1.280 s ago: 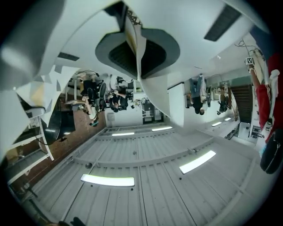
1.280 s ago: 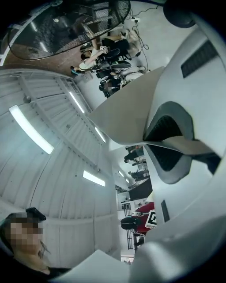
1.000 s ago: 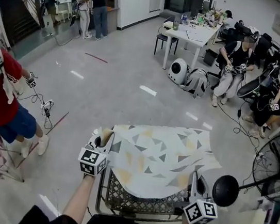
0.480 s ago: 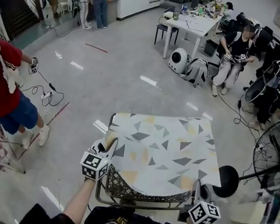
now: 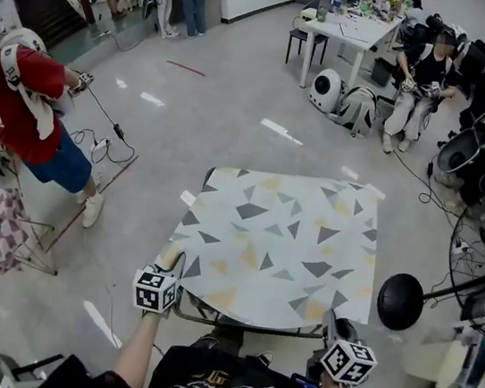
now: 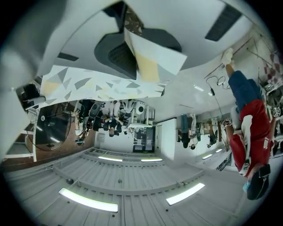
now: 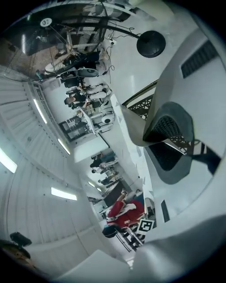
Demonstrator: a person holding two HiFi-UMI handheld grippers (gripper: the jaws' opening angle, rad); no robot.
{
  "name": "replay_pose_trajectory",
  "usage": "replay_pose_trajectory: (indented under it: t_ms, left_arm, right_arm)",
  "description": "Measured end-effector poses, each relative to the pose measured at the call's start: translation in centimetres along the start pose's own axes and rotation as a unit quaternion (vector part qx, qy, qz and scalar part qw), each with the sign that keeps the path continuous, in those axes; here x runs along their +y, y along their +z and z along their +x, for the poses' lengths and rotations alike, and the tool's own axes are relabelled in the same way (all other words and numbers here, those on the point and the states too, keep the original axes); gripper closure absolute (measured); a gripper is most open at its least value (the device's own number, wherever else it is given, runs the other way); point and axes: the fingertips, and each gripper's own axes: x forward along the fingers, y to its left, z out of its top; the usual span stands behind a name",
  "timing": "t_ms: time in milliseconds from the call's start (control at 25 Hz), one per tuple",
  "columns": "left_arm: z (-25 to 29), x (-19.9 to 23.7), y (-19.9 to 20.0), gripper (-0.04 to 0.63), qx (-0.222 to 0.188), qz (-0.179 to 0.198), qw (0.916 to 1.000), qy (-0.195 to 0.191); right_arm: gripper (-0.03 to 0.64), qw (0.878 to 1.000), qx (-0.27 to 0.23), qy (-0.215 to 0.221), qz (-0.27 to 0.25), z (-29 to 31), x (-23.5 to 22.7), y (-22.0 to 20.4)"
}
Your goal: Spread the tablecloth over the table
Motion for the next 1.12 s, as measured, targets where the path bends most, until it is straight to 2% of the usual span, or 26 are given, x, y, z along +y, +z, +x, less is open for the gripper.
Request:
replay_pose_trajectory:
  t_ms: [160, 240, 440, 600, 760, 920, 1040, 1080, 1120]
  left_arm:
    - [-1.2, -0.6, -1.0, 0.541, 0.01, -0.017, 0.9994, 0.03]
    - [-1.2, -0.7, -1.2, 0.539, 0.016, -0.018, 0.9991, 0.036]
    - [-2.1, -1.4, -2.1, 0.538, 0.032, -0.019, 0.998, 0.052]
    - [-2.7, -2.0, -4.6, 0.537, 0.051, -0.039, 0.9962, 0.058]
    - [-2.3, -1.8, -7.7, 0.52, 0.08, -0.063, 0.9925, 0.067]
    - [-1.0, -2.1, -9.6, 0.517, 0.122, -0.05, 0.9882, 0.077]
    - [-0.2, -3.1, -10.9, 0.505, 0.149, -0.028, 0.9859, 0.072]
    - [0.0, -3.6, -11.5, 0.447, 0.163, -0.019, 0.9843, 0.064]
    - [0.1, -4.1, -12.3, 0.277, 0.181, -0.009, 0.9818, 0.056]
  right_arm:
    - [0.598, 0.999, 0.034, 0.012, -0.024, -0.6, -1.2, -1.0]
    - [0.598, 0.999, 0.044, 0.01, -0.015, -1.1, -2.3, -1.5]
    - [0.6, 0.998, 0.052, 0.003, 0.045, -3.3, -5.4, -2.6]
    - [0.6, 0.997, 0.066, -0.008, 0.041, -4.2, -7.5, -3.6]
    - [0.598, 0.994, 0.105, -0.008, 0.035, -3.6, -9.2, -6.8]
    - [0.591, 0.989, 0.141, -0.035, 0.014, -2.7, -10.9, -9.9]
    - [0.561, 0.986, 0.152, -0.062, -0.004, -2.5, -11.9, -10.6]
    - [0.543, 0.986, 0.153, -0.068, -0.009, -2.5, -12.1, -10.5]
    - [0.506, 0.985, 0.155, -0.071, -0.012, -2.4, -12.4, -10.5]
